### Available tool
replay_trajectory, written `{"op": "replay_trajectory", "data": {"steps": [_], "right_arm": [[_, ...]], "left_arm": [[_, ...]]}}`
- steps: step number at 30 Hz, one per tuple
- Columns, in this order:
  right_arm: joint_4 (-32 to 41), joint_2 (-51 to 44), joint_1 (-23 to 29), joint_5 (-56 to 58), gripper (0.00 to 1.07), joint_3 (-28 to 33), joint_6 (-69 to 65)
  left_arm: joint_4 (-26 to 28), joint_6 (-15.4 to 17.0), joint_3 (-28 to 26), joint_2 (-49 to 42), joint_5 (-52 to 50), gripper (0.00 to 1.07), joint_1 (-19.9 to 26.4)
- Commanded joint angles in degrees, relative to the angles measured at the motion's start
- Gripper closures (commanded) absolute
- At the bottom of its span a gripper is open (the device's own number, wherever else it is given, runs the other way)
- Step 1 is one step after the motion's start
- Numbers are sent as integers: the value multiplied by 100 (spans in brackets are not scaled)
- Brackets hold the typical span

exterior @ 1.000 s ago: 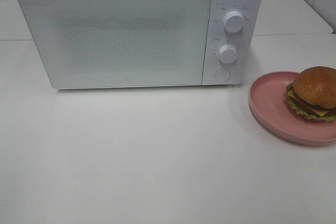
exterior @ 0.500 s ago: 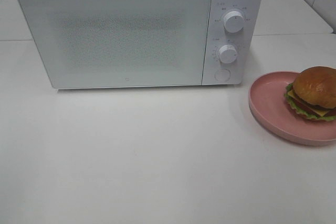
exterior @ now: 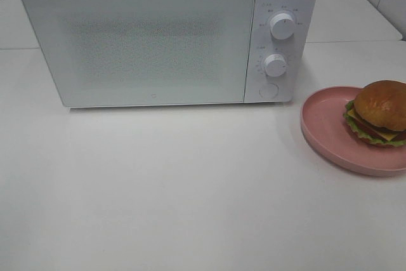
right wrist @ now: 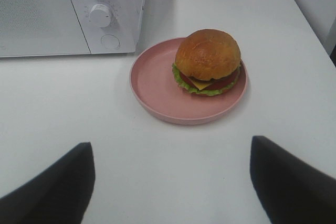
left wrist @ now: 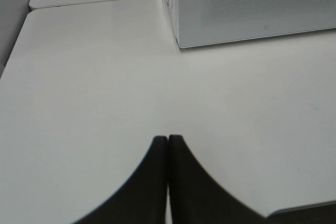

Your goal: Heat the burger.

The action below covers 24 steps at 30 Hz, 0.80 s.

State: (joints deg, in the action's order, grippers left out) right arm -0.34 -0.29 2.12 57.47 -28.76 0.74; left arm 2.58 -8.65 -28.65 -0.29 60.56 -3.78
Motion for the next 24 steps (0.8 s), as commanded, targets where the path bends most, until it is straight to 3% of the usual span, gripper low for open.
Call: {"op": "replay_trajectory", "data": {"steps": [1,7,16,24], "right_arm": [[34,-138,-17,-6,31,23,52],[34,-138,-17,-6,31,23,52],[34,-138,-17,-6,31,23,52],[34,-138,-17,-6,31,23,52]], "left_arm": [[57,-6,11,-120,-97,106,17],[57,0,11,-120,-97,106,29],[57,0,11,-120,-97,106,716],[57,0,11,-149,-97,106,739]]}}
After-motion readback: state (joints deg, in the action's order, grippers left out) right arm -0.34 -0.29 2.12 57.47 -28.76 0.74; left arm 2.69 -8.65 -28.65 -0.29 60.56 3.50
